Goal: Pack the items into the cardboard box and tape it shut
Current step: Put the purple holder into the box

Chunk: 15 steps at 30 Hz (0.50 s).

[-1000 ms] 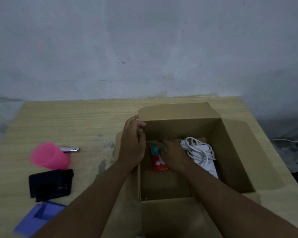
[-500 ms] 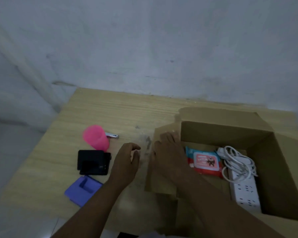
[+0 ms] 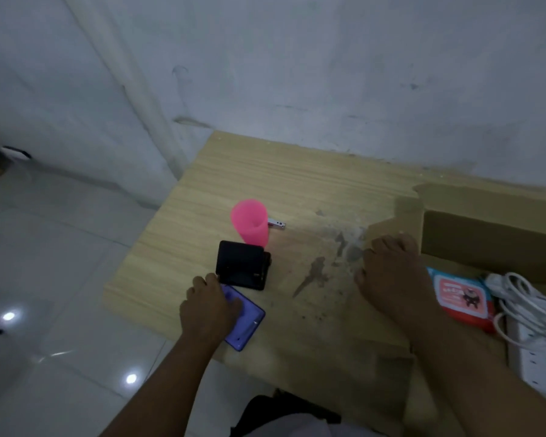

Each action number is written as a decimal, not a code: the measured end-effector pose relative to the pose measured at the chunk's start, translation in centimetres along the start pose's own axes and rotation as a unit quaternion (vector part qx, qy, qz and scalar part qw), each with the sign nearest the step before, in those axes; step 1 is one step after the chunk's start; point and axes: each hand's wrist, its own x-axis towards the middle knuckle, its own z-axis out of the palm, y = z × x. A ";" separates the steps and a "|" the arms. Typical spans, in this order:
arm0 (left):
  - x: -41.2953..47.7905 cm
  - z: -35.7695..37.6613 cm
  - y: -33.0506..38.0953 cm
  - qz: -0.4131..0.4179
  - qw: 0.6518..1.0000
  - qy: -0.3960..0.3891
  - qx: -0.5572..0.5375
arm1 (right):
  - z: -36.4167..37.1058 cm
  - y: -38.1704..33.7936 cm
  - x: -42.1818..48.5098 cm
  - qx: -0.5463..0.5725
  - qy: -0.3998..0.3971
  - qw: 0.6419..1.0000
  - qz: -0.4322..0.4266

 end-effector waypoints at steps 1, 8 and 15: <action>0.1 0.2 -0.3 -0.008 0.999 -0.027 -0.031 | 0.0 0.0 0.0 -0.003 -0.001 1.000 -0.001; 1.2 -0.3 -1.6 0.000 0.977 -0.077 -0.199 | -0.8 -0.3 -0.2 0.002 -0.017 1.000 0.008; -1.9 -1.8 -0.2 0.083 0.964 -0.091 -0.236 | -1.2 -0.3 -0.2 0.033 -0.004 0.999 0.015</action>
